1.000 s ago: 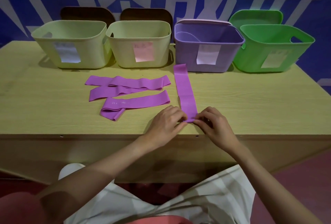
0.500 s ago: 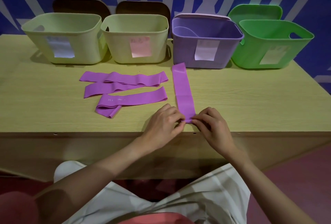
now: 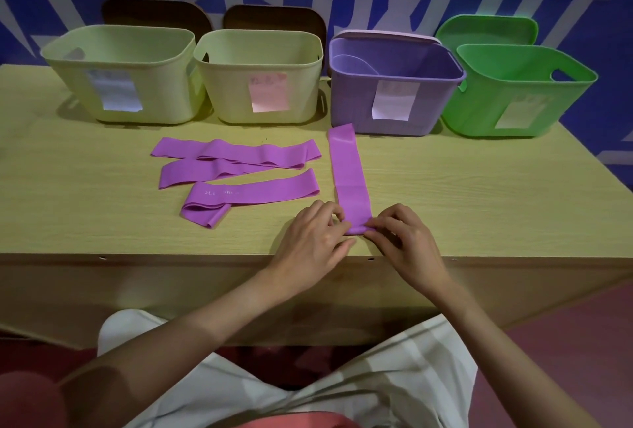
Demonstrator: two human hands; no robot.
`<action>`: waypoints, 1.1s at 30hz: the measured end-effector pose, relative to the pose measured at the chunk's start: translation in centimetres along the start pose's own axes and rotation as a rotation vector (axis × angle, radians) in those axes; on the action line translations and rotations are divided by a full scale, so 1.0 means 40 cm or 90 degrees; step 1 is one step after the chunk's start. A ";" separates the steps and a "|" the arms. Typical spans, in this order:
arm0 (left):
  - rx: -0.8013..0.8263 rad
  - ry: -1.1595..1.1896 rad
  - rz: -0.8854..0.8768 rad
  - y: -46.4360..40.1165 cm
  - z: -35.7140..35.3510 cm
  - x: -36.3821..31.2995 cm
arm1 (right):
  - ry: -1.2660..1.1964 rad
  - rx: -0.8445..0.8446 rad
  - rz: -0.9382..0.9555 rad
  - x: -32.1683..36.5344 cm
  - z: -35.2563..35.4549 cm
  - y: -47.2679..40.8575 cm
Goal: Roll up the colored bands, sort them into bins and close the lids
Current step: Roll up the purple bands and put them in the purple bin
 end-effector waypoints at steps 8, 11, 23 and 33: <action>0.015 -0.095 -0.043 -0.014 -0.010 0.008 | 0.057 -0.029 0.034 0.001 0.001 -0.010; 0.031 -0.137 -0.054 -0.015 -0.009 0.009 | 0.071 -0.032 0.029 0.005 0.000 -0.012; 0.118 -0.176 0.030 -0.008 -0.017 -0.009 | -0.009 -0.081 -0.181 0.023 -0.028 -0.021; 0.067 0.023 0.084 -0.024 -0.024 0.043 | -0.050 -0.045 -0.213 0.014 -0.032 -0.069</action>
Point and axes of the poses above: each hand's wrist, its own y-axis away from the middle knuckle, its own z-axis out of the back of the hand, x = y × z, the point moved 3 cm from there along -y, towards the middle knuckle, and after that the axes turned 12 degrees about -z, right-handed, at the moved point
